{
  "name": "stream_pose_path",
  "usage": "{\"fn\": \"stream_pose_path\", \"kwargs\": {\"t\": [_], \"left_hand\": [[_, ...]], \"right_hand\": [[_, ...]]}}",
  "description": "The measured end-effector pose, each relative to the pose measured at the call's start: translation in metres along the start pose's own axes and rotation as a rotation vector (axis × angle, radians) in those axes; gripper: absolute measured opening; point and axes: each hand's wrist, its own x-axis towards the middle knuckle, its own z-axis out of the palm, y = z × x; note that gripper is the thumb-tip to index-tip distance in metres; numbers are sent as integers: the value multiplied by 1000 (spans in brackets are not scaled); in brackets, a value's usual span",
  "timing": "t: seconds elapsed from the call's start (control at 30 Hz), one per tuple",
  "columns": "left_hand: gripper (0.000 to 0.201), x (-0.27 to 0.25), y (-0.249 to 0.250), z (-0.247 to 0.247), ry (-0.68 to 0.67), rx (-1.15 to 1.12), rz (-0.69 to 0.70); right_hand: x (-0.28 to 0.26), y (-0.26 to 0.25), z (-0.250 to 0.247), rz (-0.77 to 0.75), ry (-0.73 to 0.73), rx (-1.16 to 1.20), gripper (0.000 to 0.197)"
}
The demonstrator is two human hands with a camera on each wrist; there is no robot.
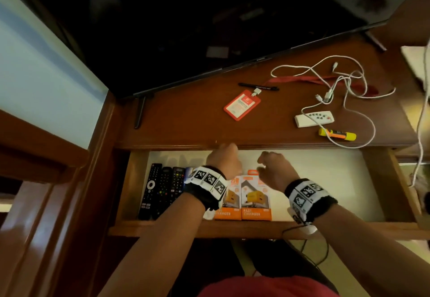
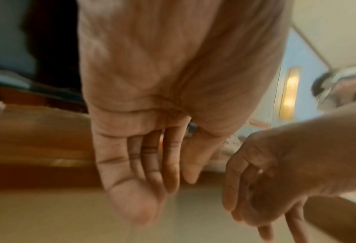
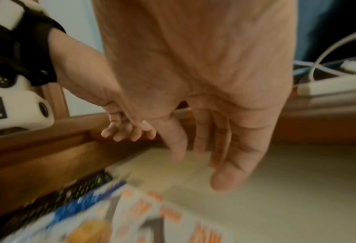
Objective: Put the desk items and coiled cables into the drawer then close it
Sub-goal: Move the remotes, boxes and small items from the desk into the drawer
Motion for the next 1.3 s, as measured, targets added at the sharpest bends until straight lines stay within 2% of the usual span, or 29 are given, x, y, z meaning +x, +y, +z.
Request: {"fn": "stream_pose_path", "kwargs": {"t": [0.1, 0.2, 0.27, 0.33, 0.43, 0.53, 0.63, 0.77, 0.93, 1.07, 1.17, 1.3], "left_hand": [[11, 3, 32, -40, 200, -42, 97], [17, 21, 54, -71, 366, -8, 169], [26, 41, 64, -79, 351, 13, 123], [28, 62, 72, -83, 310, 50, 75], [35, 95, 77, -82, 296, 143, 39], [56, 121, 80, -76, 200, 158, -86], [68, 139, 81, -67, 146, 169, -159], [75, 152, 85, -63, 154, 187, -199], [91, 156, 80, -64, 208, -39, -266], [80, 144, 74, -51, 304, -220, -281], [61, 134, 69, -44, 314, -324, -260], [37, 115, 55, -36, 338, -544, -231]], "right_hand": [[-2, -1, -54, -19, 207, 36, 13], [14, 20, -105, 60, 282, -36, 17], [31, 43, -134, 74, 342, -49, 17], [44, 64, -157, 83, 343, -68, 24], [61, 88, -175, 73, 192, -151, 37], [74, 102, -179, 10, 32, -289, 47], [80, 108, -182, -46, 19, -324, 59], [79, 108, -192, -93, 12, -383, 50], [76, 108, -201, -97, 117, -448, 40], [63, 104, -201, -22, 269, -437, 48], [45, 96, -205, 33, 399, -435, 55], [12, 75, -204, -29, 579, -363, 45]]}}
